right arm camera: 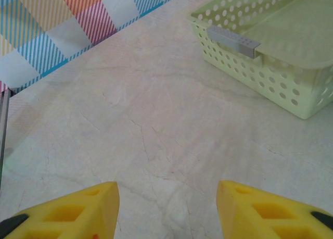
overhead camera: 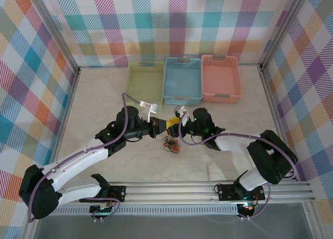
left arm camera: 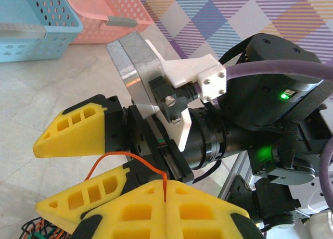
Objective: Untangle the cables
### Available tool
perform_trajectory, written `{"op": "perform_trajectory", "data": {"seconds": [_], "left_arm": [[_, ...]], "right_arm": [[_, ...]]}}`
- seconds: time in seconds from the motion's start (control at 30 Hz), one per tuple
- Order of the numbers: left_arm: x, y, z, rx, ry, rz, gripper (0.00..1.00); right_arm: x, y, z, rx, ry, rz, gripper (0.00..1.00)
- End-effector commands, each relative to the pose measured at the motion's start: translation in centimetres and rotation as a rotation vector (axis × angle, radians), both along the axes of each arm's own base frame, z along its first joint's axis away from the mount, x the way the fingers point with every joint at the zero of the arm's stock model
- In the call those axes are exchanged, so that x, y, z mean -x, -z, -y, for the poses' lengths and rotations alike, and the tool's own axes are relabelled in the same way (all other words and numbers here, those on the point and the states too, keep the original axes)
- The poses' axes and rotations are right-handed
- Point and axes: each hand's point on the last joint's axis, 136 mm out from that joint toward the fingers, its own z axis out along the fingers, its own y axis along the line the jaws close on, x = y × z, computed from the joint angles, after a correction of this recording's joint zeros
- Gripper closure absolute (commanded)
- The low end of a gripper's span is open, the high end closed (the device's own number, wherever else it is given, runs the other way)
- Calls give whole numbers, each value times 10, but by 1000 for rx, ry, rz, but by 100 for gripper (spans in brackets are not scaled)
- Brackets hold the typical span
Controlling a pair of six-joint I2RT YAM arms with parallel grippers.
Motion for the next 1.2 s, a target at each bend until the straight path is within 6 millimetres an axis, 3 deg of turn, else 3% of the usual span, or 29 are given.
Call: {"op": "perform_trajectory", "data": {"seconds": [0.0,0.43,0.67,1.0,1.17], "left_arm": [[8,-16,4,45,30,47,100],[18,-35,1,104,42,52,100],[23,-53,-6,128,28,66,100],[34,-95,-16,168,28,98,100],[36,-103,-19,171,24,107,100]], "right_arm": [[-4,-7,-4,3,-5,38,47],[-8,-4,0,22,29,39,47],[-12,-2,1,37,46,33,47],[-20,5,6,74,95,22,47],[-21,6,6,85,103,14,48]]}}
